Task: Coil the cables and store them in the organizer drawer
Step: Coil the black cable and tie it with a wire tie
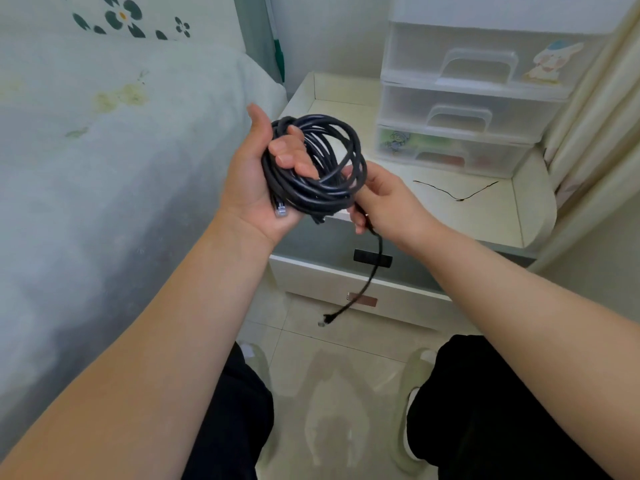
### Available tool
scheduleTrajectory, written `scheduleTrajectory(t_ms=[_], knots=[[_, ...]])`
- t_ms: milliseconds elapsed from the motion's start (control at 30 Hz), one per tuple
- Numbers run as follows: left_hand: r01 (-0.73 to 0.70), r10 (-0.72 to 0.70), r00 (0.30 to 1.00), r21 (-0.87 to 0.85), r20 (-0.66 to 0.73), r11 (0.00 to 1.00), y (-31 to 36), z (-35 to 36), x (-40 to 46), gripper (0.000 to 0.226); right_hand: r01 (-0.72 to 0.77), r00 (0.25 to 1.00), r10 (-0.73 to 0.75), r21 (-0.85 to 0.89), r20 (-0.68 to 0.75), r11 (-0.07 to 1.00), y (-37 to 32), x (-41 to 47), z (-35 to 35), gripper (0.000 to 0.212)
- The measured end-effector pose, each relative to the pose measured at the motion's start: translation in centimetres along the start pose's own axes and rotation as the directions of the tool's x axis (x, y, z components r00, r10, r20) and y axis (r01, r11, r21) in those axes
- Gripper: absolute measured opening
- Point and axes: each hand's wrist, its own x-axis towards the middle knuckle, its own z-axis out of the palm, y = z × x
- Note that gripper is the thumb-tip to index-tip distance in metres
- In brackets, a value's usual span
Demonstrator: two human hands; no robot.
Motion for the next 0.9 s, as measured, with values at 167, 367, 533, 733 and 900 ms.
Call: scheduleTrajectory(t_ms=[167, 367, 533, 733, 900], knots=[[-0.216, 0.216, 0.949, 0.027, -0.229, 0.976, 0.3, -0.2, 0.4, 0.047, 0.043, 0.998, -0.021, -0.387, 0.061, 0.921, -0.2, -0.8, 1.3, 0.026], [-0.362, 0.378, 0.841, 0.118, -0.386, 0.925, 0.4, 0.0, 0.3, 0.043, -0.001, 0.977, 0.11, -0.508, 0.184, 0.862, -0.5, -2.4, 2.8, 0.035], [-0.393, 0.473, 0.794, 0.271, -0.381, 0.878, 0.4, 0.1, 0.3, 0.043, -0.047, 0.938, 0.209, -0.496, 0.277, 0.867, -1.2, -2.9, 2.8, 0.04], [-0.404, 0.643, 0.695, 0.566, -0.321, 0.719, -0.4, -0.1, 0.7, 0.048, -0.123, 0.889, 0.303, -0.459, 0.343, 0.88, -2.1, -2.9, 2.4, 0.038], [-0.336, 0.672, 0.682, 0.692, -0.289, 0.639, 0.0, -1.2, 1.1, 0.066, -0.074, 0.825, 0.341, -0.513, 0.45, 0.855, -3.0, -3.0, 1.4, 0.032]])
